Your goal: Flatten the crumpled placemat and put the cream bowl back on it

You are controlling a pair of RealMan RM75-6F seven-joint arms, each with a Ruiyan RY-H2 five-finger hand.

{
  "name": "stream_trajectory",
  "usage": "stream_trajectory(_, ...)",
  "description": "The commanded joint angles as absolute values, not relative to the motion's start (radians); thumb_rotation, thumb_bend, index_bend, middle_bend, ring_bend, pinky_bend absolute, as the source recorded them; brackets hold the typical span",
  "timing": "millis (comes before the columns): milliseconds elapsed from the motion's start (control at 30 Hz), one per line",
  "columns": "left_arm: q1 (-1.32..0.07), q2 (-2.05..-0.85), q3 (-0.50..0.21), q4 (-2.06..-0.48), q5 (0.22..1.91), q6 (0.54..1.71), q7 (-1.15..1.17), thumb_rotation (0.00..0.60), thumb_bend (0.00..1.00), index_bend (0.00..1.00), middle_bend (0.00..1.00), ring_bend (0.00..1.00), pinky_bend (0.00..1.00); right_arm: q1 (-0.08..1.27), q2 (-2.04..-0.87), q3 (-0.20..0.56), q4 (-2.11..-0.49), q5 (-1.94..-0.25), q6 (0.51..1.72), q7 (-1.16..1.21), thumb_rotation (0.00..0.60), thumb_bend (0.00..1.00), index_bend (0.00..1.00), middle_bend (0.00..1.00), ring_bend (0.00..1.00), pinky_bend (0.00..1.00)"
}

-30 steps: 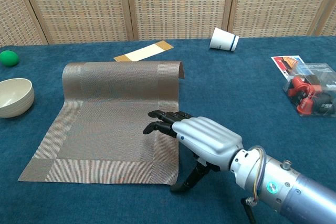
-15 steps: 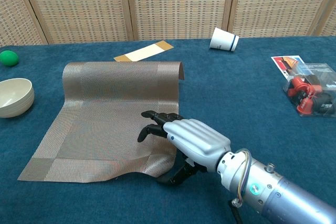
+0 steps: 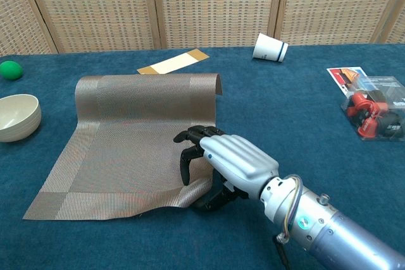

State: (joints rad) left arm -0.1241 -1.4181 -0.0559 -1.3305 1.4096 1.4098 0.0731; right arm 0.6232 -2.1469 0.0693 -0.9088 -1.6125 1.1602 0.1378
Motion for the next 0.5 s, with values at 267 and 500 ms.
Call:
stream_trajectory(267, -0.124, -1.421, -0.057, -1.328, 1.408, 1.408, 0.07, 0.6, 0.09, 0.13, 0.0, 0.0, 0.0, 0.617, -2.15, 0.062, -0.909, -1.609, 1.17, 0.146, 0.6, 0.44, 0.6, 0.22, 0.0, 0.0)
stream_trajectory(500, -0.124, -1.424, -0.058, -1.325, 1.406, 1.406, 0.069, 0.6, 0.09, 0.13, 0.0, 0.0, 0.0, 0.615, -2.151, 0.062, -0.918, -1.614, 1.194, 0.139, 0.6, 0.53, 0.66, 0.25, 0.0, 0.0)
